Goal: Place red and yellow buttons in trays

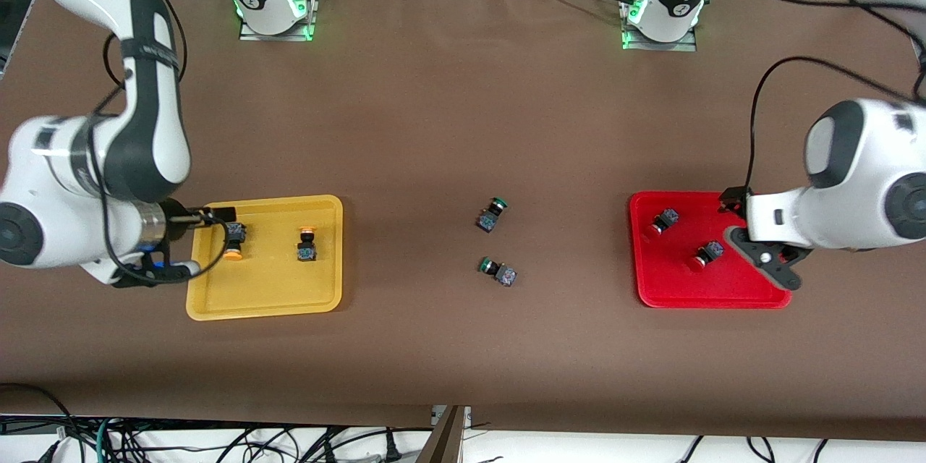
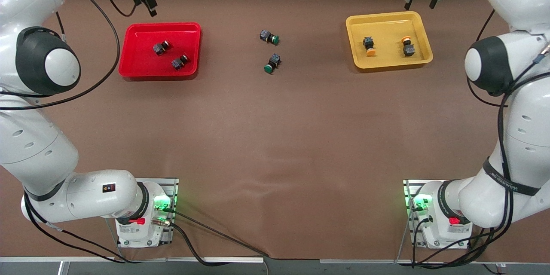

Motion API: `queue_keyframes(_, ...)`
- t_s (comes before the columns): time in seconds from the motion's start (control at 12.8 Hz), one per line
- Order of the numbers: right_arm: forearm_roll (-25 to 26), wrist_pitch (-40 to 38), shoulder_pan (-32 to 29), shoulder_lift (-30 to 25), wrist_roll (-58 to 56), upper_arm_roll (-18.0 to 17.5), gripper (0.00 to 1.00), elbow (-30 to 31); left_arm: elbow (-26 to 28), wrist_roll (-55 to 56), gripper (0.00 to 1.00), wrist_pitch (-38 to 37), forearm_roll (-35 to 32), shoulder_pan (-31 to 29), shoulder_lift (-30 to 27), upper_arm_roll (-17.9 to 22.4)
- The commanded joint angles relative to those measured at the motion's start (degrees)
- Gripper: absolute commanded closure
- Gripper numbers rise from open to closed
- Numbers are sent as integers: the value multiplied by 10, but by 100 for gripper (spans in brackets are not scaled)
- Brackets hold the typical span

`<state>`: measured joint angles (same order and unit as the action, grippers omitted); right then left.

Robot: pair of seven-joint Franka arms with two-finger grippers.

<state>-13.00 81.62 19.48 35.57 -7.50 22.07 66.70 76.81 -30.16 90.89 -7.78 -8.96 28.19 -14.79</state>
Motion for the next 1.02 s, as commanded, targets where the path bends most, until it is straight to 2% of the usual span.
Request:
queue_keyframes(0.0,39,-50,-3,-102,-1,-30,0,28,-34,136,0,-58,11,17,-37,-1)
queue_keyframes(0.08,49,-63,-20,-137,-1,-57,0,41,-12,201,0,-57,22,29,-72,7)
queue_keyframes(0.16,74,-66,-38,-166,-2,-91,0,52,37,270,0,-40,22,56,-131,30)
queue_keyframes(0.24,103,-67,-54,-198,-6,-123,0,70,101,335,0,10,23,76,-193,56)
queue_keyframes(0.39,156,-67,-73,-268,-5,-161,0,102,232,365,0,117,28,90,-304,86)
queue_keyframes(0.47,164,-67,-81,-289,-6,-172,0,107,246,365,0,128,32,92,-319,96)
queue_keyframes(0.71,163,-46,-106,-327,-8,-178,0,140,166,360,0,-4,45,86,-291,95)
queue_keyframes(0.78,158,-59,-108,-328,-1,-178,0,141,158,360,0,-16,45,86,-292,95)
queue_keyframes(0.94,159,-89,-114,-340,47,-205,0,145,158,357,0,-14,45,87,-289,91)
